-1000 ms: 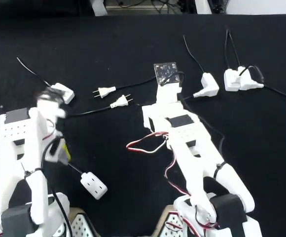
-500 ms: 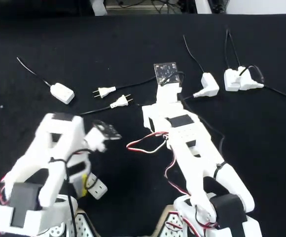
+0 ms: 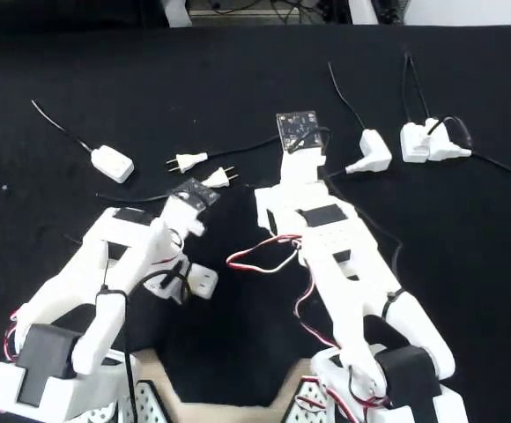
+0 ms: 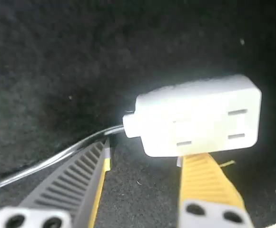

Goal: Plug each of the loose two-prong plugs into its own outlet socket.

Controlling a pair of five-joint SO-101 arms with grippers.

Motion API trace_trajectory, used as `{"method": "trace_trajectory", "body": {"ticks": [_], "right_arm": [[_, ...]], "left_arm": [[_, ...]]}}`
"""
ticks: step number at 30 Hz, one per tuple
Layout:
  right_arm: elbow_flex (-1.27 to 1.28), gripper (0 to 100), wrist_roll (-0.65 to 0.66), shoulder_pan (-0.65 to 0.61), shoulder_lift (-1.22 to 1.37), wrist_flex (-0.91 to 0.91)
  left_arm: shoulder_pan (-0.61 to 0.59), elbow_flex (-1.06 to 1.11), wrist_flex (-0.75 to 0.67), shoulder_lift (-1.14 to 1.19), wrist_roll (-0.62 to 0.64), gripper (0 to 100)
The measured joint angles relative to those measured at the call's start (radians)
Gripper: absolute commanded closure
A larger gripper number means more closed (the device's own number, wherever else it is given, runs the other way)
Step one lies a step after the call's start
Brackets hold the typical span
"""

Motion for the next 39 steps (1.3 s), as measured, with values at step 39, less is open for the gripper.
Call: {"method": "trace_trajectory", "body": {"ticks": [39], "right_arm": [[0.0, 68.4, 0.0, 0.0, 0.0, 0.0]], "left_arm": [[-0.106, -0.083, 0.057, -0.006, 0.002, 77]]}}
